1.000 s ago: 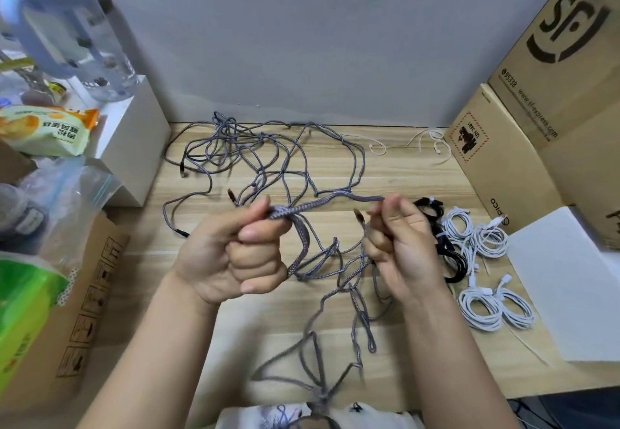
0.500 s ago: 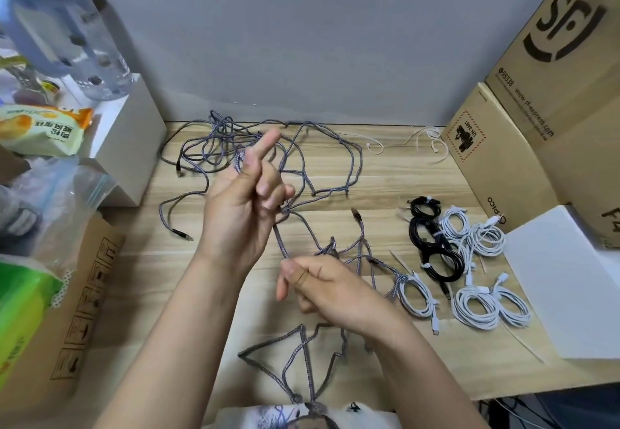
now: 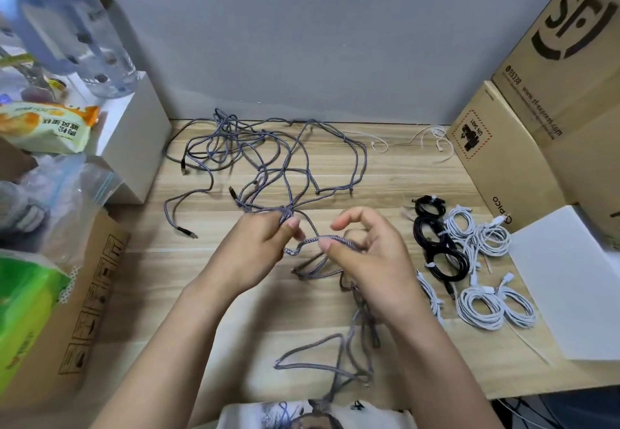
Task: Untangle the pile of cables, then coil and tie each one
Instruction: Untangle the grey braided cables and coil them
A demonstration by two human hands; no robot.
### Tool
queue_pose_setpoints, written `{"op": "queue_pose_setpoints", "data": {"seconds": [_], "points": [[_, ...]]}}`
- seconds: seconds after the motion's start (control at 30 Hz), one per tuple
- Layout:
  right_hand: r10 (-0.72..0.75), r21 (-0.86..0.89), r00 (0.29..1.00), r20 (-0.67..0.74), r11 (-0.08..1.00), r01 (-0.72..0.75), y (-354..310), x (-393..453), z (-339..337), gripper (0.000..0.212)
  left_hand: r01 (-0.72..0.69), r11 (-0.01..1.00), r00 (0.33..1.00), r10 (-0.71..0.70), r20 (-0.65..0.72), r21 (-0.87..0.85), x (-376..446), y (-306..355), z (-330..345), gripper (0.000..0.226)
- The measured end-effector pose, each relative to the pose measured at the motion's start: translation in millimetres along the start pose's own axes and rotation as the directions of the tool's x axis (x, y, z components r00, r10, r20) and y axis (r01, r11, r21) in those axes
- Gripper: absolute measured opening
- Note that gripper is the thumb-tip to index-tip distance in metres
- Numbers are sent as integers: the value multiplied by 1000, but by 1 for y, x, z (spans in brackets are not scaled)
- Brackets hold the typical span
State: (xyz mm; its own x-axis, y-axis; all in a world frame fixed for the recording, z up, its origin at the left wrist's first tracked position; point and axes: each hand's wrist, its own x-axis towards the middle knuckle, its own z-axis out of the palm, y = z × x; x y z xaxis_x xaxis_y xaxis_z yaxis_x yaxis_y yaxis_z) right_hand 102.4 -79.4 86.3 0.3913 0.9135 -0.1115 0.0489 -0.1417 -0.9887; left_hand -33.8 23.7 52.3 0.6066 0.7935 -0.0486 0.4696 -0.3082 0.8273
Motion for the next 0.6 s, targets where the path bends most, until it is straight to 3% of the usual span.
{"op": "queue_pose_setpoints", "data": {"seconds": [0.07, 0.13, 0.2, 0.27, 0.47, 0.53, 0.6], "points": [[-36, 48, 998, -54, 998, 39, -3, 3, -8, 28, 66, 978, 990, -39, 135, -198, -7, 1, -3, 49], [-51, 82, 995, -87, 995, 59, -5, 6, -10, 27, 166, 893, 940, -16, 340, -418, -15, 3, -8, 54], [-42, 121, 995, -88, 991, 52, -4, 7, -11, 26, 222, 786, 877, 97, 470, -577, -19, 5, -13, 48], [-13, 177, 999, -50, 984, 22, -3, 8, -12, 24, 258, 672, 834, 209, 511, -695, -21, 7, -18, 40], [91, 276, 972, 215, 949, -150, 5, 8, 6, 25, 229, 382, 718, 555, 420, -895, -18, 19, -18, 15], [119, 269, 942, 313, 941, -208, 6, 6, 13, 32, 293, 157, 688, 650, 322, -943, -17, 25, -9, 20], [138, 229, 927, 349, 947, -227, 7, 7, 17, 33, 403, -137, 714, 666, 217, -905, -16, 30, -2, 27]]}}
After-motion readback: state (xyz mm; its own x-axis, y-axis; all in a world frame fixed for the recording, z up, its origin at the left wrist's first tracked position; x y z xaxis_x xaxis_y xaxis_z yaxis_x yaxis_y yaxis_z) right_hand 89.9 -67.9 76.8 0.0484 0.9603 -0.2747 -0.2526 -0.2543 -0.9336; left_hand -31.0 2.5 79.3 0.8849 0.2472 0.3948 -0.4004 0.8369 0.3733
